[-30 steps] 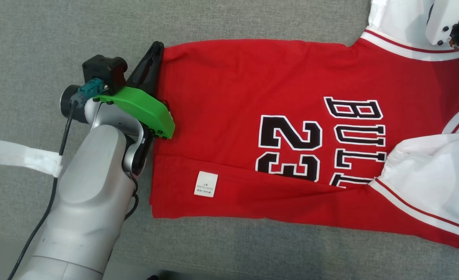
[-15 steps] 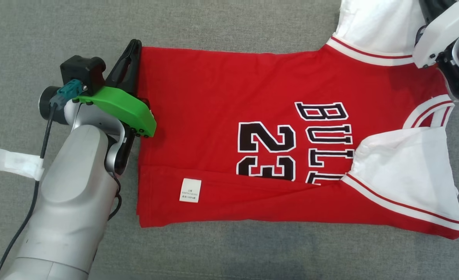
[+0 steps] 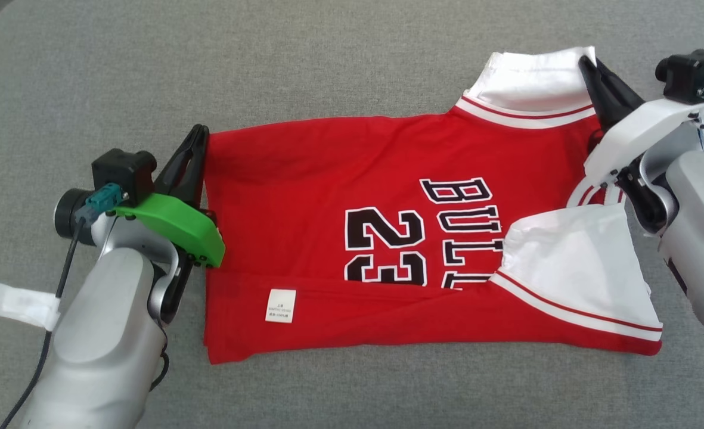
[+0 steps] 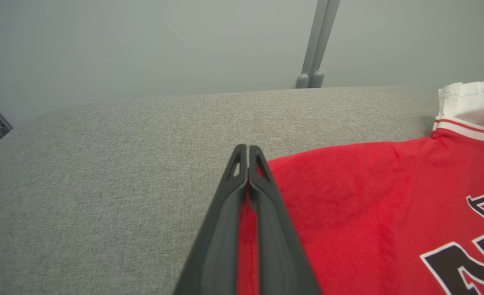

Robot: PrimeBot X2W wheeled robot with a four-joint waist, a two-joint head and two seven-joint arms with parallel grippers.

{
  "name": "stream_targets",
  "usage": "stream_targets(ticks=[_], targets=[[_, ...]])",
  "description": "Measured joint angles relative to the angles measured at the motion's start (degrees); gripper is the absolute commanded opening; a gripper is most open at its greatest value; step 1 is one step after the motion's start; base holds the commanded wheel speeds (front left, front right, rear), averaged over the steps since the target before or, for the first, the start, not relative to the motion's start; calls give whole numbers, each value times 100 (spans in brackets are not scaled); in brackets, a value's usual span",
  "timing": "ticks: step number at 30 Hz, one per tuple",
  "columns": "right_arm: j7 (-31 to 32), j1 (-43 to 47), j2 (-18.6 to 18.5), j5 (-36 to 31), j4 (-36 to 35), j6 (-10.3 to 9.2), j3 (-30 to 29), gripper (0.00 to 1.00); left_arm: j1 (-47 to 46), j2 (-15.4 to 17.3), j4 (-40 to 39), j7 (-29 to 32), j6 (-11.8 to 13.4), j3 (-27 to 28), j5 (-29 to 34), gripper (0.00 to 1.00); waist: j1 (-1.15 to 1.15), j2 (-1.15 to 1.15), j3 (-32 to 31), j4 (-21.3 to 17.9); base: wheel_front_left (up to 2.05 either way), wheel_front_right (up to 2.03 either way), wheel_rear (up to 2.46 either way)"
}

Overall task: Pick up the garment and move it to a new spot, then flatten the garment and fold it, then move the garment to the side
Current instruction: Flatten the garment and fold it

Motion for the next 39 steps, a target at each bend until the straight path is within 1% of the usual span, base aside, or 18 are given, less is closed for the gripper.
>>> stream_targets(ticks=[4,9,15,17,20,24,28,30,32,36,39], targets=[[-53,371,-36,158,-183,0,4,0,355,15,-202,-36,0,42,-24,0,0,0,-207,-76,0,0,0],[-104,735,-91,221,-601,0,80,0,861,23,-492,-86,18,183,-240,0,0,0,-422,-175,0,0,0],[-120,1313,-293,212,-1160,7,372,0,1455,30,-782,-87,181,357,-430,0,0,0,-584,-300,0,0,0],[-121,1466,-410,144,-1293,7,410,0,1640,32,-887,-88,242,428,-491,0,0,0,-615,-343,0,0,0],[-121,1612,-590,-41,-1715,7,388,0,1912,62,-999,-88,314,527,-558,0,0,0,-644,-412,0,0,0],[-122,1805,-743,-267,-2209,7,337,0,2258,90,-1218,-104,422,664,-628,0,0,0,-650,-498,0,0,0],[-123,2263,-1020,-430,-2406,7,357,0,2512,102,-1340,-107,438,657,-664,0,0,0,-638,-549,0,0,0],[-123,2445,-1078,-560,-2487,7,433,0,2651,115,-1436,-107,509,703,-692,0,0,0,-633,-576,0,0,0],[-123,2570,-1071,-560,-2585,8,389,0,2768,137,-1524,-111,564,781,-760,0,0,0,-629,-615,0,0,0],[-123,2791,-1127,-558,-2750,8,63,0,2840,202,-1746,-130,589,818,-780,0,0,0,-611,-665,0,0,0],[-123,2964,-1126,-566,-2914,7,-53,0,2921,238,-1885,-130,622,845,-780,0,0,0,-603,-688,0,0,0]])
